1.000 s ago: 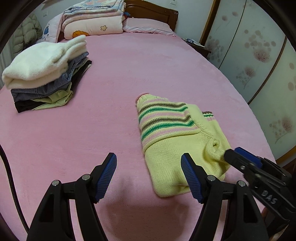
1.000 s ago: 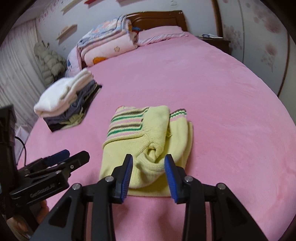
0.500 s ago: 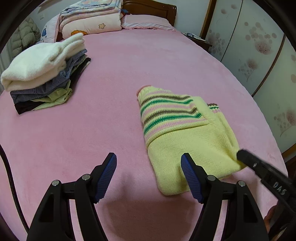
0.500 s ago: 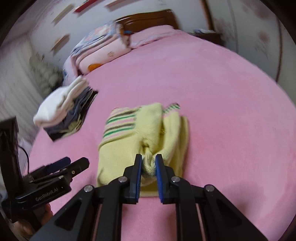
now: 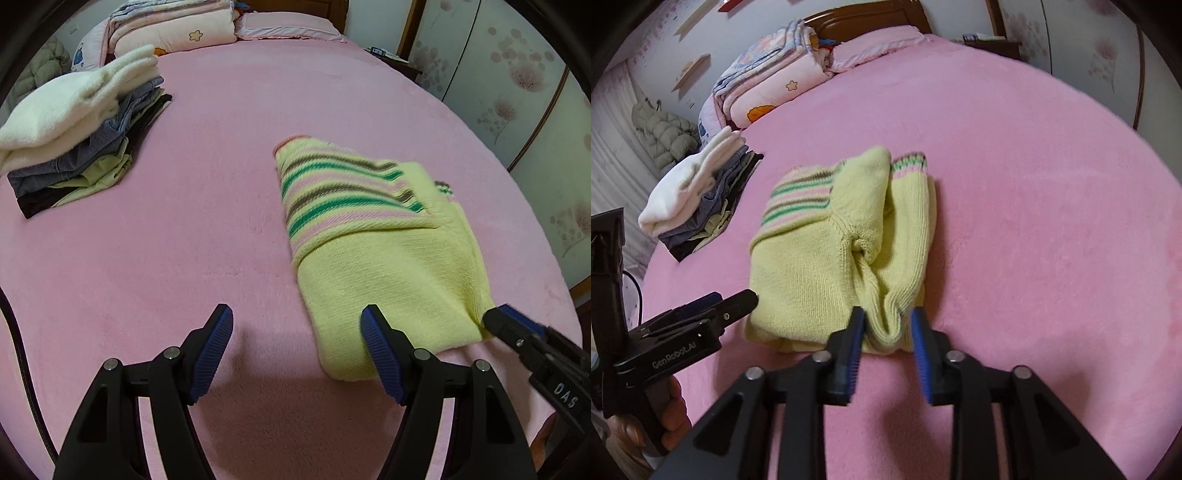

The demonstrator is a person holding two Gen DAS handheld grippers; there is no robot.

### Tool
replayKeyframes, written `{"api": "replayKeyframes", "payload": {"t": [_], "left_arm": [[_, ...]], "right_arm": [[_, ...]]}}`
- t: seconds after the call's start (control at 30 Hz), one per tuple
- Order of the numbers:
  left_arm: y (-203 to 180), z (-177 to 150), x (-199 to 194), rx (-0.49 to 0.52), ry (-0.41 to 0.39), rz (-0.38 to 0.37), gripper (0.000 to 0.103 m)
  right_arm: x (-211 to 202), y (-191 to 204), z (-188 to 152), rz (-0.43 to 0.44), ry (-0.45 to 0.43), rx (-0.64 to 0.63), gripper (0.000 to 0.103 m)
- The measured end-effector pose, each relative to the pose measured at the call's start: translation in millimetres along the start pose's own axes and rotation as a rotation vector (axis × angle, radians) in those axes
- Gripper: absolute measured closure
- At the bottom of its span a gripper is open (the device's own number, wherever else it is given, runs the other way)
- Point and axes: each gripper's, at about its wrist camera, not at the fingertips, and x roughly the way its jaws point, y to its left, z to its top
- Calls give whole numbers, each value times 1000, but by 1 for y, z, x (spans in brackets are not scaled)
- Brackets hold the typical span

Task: Fold large clothes
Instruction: 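Grasp the other side with the right tool and fold it toward the middle, then grasp the folded cardigan bundle with both tools and lift it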

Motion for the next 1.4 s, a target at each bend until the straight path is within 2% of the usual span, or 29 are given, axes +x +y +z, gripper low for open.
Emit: {"api": "replayKeyframes", "payload": {"t": [0.07, 0.2, 0.23, 0.27, 0.37, 0.4, 0.47, 0.57, 0.7, 0.87, 0.93, 1.0, 1.13, 1.17, 1.3, 1.4], "left_arm": [[2, 5, -7, 0, -12, -14, 32], [7, 23, -23, -2, -43, -49, 30], [8, 27, -27, 3, -55, -54, 28], [7, 31, -32, 13, -74, -60, 23], [3, 40, -44, 36, -117, -111, 22], [-1, 43, -48, 51, -118, -137, 22], [-4, 49, -46, 59, -105, -142, 22], [-3, 54, -31, 23, -54, -165, 22], [3, 55, 4, -69, 22, -236, 22], [1, 49, 36, -90, 80, -238, 22], [-1, 47, 47, -93, 102, -281, 22], [-2, 47, 54, -87, 106, -271, 22], [1, 43, 69, -111, 144, -302, 21], [2, 42, 72, -124, 151, -311, 18], [10, 31, 85, -167, 163, -346, 11], [12, 25, 88, -181, 149, -359, 10]], "right_arm": [[-9, 3, 9, 7, -20, -10, 68], [-18, 5, 29, 14, -23, -17, 37], [-19, 6, 34, 15, -26, -23, 34], [-20, 8, 39, 13, -26, -29, 33], [-19, 12, 54, 8, -18, -42, 32], [-17, 13, 59, 14, -10, -43, 31], [-12, 14, 67, 33, 9, -46, 31], [1, 15, 73, 37, 39, -51, 31], [28, 6, 74, 67, 102, -14, 31], [57, -8, 69, 92, 163, 25, 31], [66, -13, 66, 123, 184, 35, 31], [75, -21, 64, 178, 202, 63, 31], [90, -37, 62, 275, 227, 137, 31], [93, -39, 61, 293, 232, 149, 31], [99, -44, 59, 337, 242, 160, 29], [101, -46, 58, 353, 247, 158, 29]]}}
